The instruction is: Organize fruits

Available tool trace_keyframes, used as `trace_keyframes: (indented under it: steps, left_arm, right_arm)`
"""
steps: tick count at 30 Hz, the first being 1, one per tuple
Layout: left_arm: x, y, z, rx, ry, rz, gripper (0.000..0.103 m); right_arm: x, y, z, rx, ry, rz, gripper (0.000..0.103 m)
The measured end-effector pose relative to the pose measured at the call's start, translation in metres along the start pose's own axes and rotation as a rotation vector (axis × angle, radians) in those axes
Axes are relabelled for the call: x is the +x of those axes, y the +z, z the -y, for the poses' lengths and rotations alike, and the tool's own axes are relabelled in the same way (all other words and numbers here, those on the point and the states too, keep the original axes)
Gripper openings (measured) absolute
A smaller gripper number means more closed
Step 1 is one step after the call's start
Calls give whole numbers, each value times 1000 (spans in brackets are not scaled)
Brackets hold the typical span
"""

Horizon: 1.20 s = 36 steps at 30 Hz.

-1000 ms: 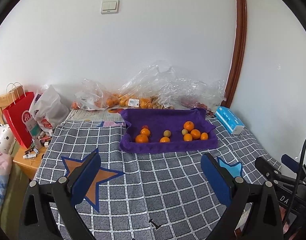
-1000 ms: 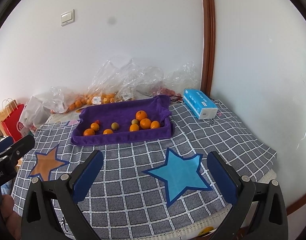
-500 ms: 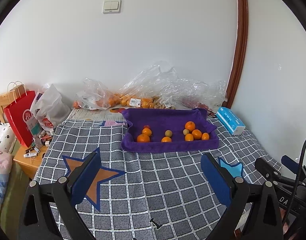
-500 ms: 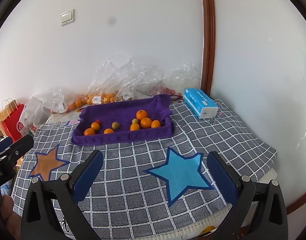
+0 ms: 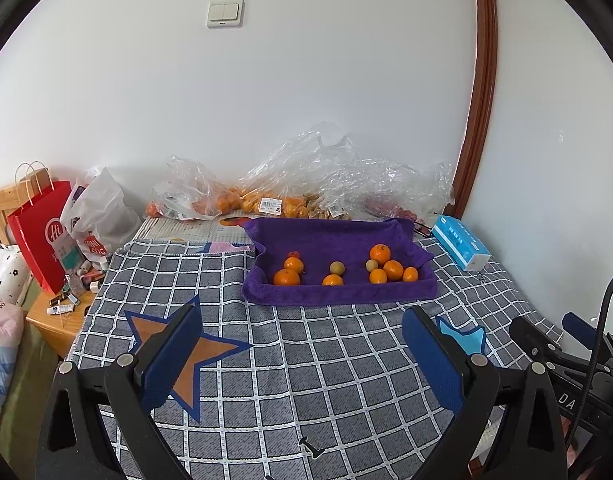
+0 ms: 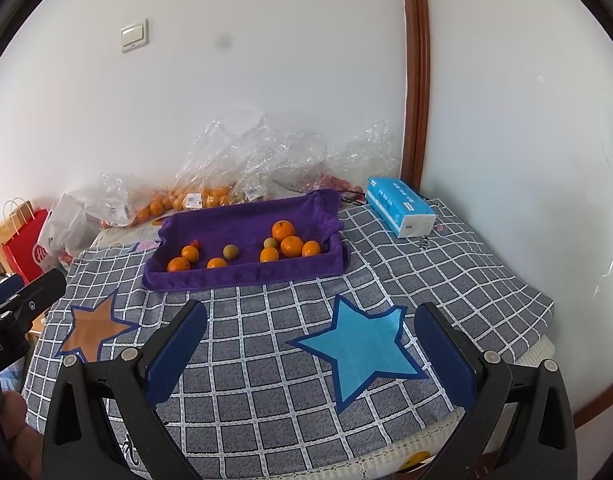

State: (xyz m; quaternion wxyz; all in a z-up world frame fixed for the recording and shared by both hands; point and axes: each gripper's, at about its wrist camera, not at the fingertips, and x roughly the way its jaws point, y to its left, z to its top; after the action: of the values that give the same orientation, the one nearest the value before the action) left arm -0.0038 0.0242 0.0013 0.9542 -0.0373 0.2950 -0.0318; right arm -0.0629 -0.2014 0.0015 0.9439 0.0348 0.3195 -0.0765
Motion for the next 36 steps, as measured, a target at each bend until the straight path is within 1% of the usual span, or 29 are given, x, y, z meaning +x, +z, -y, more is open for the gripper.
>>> trace_keyframes:
  steps: [36]
  left_arm:
    - [-2,1,2,-8,-1,1,101]
  right_arm:
    - [0,-2,-1,2,1,-1,102]
